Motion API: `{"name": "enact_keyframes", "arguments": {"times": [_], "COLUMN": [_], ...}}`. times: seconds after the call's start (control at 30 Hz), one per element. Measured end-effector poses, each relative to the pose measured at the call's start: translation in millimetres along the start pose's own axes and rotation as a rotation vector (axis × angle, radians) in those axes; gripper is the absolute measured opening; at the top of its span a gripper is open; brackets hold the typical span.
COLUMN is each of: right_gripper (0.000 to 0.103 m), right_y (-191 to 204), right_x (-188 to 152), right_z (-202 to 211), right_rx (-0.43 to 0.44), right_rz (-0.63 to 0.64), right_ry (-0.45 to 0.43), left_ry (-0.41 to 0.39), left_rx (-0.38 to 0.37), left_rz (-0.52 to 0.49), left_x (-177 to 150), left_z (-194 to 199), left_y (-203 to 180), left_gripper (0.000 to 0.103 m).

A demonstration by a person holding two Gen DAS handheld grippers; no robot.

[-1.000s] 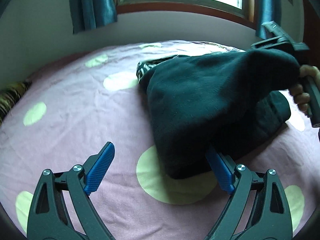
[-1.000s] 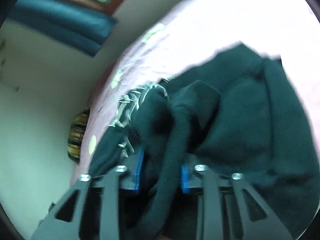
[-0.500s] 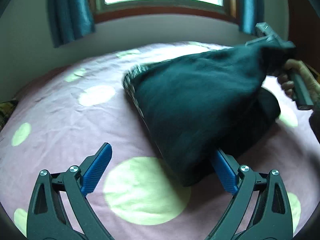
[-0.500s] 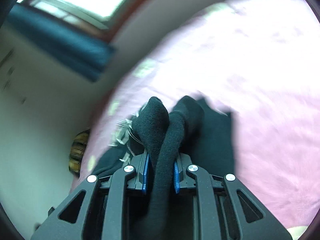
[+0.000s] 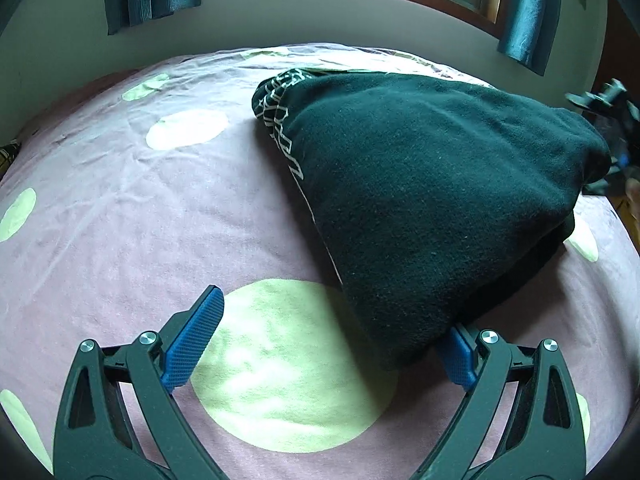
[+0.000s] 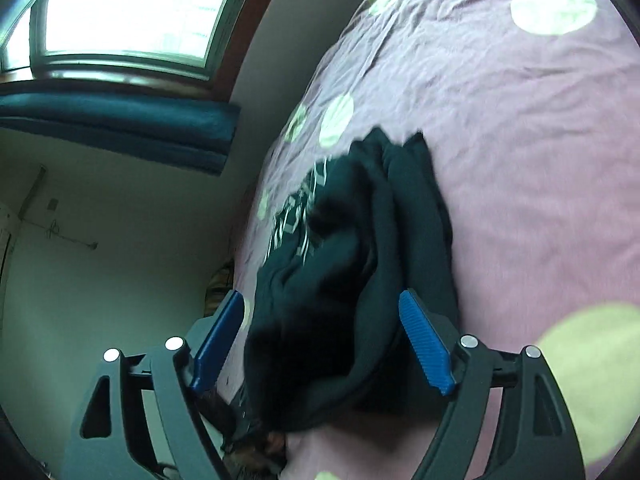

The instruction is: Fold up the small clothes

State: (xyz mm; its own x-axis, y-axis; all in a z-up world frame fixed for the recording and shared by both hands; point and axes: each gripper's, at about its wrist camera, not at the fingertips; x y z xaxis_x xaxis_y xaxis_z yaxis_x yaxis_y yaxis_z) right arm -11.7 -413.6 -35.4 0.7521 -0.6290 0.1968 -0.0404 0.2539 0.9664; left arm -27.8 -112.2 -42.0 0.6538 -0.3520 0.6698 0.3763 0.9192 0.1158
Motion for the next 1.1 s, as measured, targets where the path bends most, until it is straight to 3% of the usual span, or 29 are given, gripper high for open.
{"name": "enact_keyframes", "arguments": {"times": [0.13,0.27,0.3,0.37,0.47,0.57,0.67,0.73,0.8,0.93,1.1], "right_gripper": [0.079,0.081,0.073,0.036,0.025,0.024,0.023,0.023,0.023,0.025,0.034], "right_y": [-4,-4,-1,15,55,58,4,-33,-41,-39,-35], "right_x": [-17,-13,-13,-10,-18,-34,-37,-38,-37,-39,-41], "right_z": [-14,-41,-46,-51,-38,-18,-14,-10,-8,-7,-6], "right_rx": [0.049,0.070,0.051,-0.016,-0.049,-0.075,-0.167,-0.097,-0.034,-0.030,-0.030], "right_rz": [-0.083,-0.112,-0.096,0.004,0.189,0.278,0.225,0.161,0.156,0.168,0.191], "right_ry": [0.040,0.080,0.092,0.091,0.067,0.025,0.018,-0.001,-0.018,-0.017,-0.011], "left_ry": [0.014,0.020,0.025,0.043,0.051,0.058,0.089,0.087,0.078,0.077,0.059], "left_rx": [-0.011,-0.007,-0.014,-0.040,-0.055,-0.081,-0.096,-0.076,-0.073,-0.080,-0.145], "left_rz": [0.015,0.025,0.033,0.062,0.087,0.088,0.082,0.055,0.049,0.055,0.067], "left_x": [-3,-2,-2,0,0,-2,-5,-6,-6,-11,-17], "left_z": [-3,-2,-1,-2,-2,-5,-14,-14,-11,-5,28], "left_y": [-1,-1,-2,2,6,6,3,-2,-2,2,10], "left_gripper": [0.096,0.096,0.096,0.096,0.096,0.096,0.097,0.098,0.098,0.098,0.098]}}
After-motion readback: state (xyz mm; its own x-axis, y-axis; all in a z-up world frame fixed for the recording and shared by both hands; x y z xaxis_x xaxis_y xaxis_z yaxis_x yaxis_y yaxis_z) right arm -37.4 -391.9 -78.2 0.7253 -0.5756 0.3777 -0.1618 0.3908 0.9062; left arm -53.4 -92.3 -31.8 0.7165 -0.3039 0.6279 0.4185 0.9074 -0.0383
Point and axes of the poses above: each gripper's, at about its wrist camera, not at the fingertips, and z roughly against the way its jaws point, y to its left, x to its top, and after that the axes turned 14 degrees about x, right-handed
